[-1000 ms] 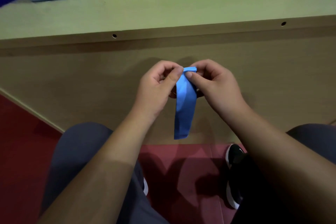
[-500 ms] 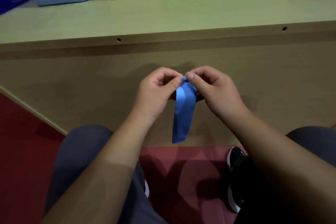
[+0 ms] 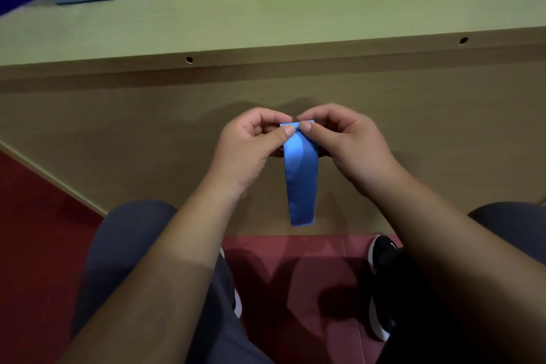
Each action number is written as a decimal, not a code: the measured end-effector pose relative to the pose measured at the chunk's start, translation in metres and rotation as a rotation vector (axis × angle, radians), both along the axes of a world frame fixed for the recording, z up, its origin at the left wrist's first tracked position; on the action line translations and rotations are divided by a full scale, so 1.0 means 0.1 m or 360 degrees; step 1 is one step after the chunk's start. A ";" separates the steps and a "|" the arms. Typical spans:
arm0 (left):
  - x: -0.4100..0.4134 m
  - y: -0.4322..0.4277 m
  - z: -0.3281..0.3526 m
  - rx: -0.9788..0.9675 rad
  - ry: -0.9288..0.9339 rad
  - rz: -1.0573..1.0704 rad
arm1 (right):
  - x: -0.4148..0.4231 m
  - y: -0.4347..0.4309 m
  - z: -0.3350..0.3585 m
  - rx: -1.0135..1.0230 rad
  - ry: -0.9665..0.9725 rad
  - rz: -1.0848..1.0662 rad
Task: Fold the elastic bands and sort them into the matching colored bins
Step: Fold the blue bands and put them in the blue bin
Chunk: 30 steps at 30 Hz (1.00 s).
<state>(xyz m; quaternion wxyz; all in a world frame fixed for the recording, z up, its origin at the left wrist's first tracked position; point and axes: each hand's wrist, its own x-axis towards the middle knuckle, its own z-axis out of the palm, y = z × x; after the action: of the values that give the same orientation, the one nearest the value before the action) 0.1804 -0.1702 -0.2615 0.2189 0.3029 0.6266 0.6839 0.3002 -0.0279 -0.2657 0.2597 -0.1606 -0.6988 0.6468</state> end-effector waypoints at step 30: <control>0.00 -0.05 0.00 -0.0125 -0.0732 -0.0197 | 0.10 0.05 0.11 0.0195 -0.0222 0.0177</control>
<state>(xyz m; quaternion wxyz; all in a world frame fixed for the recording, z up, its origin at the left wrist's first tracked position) 0.1803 -0.1751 -0.2620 0.4090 0.1682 0.5667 0.6952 0.3097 -0.0224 -0.2547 0.1836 -0.1501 -0.7613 0.6035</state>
